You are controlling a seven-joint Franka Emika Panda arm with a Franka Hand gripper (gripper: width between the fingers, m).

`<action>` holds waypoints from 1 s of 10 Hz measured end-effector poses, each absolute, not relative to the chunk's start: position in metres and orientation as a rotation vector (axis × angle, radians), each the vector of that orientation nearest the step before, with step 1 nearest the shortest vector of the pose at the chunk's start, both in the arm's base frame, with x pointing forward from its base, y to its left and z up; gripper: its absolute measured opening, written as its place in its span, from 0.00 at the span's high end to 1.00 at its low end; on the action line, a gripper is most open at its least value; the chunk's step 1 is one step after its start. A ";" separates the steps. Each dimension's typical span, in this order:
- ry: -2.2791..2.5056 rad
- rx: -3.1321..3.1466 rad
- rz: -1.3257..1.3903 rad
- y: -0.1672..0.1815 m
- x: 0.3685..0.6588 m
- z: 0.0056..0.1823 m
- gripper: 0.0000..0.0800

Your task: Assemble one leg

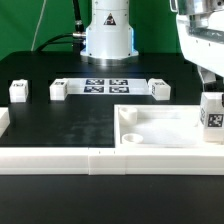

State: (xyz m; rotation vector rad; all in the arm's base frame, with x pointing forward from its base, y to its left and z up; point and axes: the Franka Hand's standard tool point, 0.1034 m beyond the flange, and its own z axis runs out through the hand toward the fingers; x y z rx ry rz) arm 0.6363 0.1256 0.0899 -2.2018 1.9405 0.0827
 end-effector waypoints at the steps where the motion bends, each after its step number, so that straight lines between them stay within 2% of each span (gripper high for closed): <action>1: 1.872 -2.261 0.074 0.126 0.636 0.089 0.23; 3: 1.557 -2.526 0.072 0.128 0.634 0.088 0.19; 10: 0.368 -3.044 0.022 0.123 0.635 0.086 0.19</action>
Offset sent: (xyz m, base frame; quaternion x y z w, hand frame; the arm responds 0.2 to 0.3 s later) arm 0.0092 -0.0033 -0.0006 -0.0574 0.0180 -0.3486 0.9353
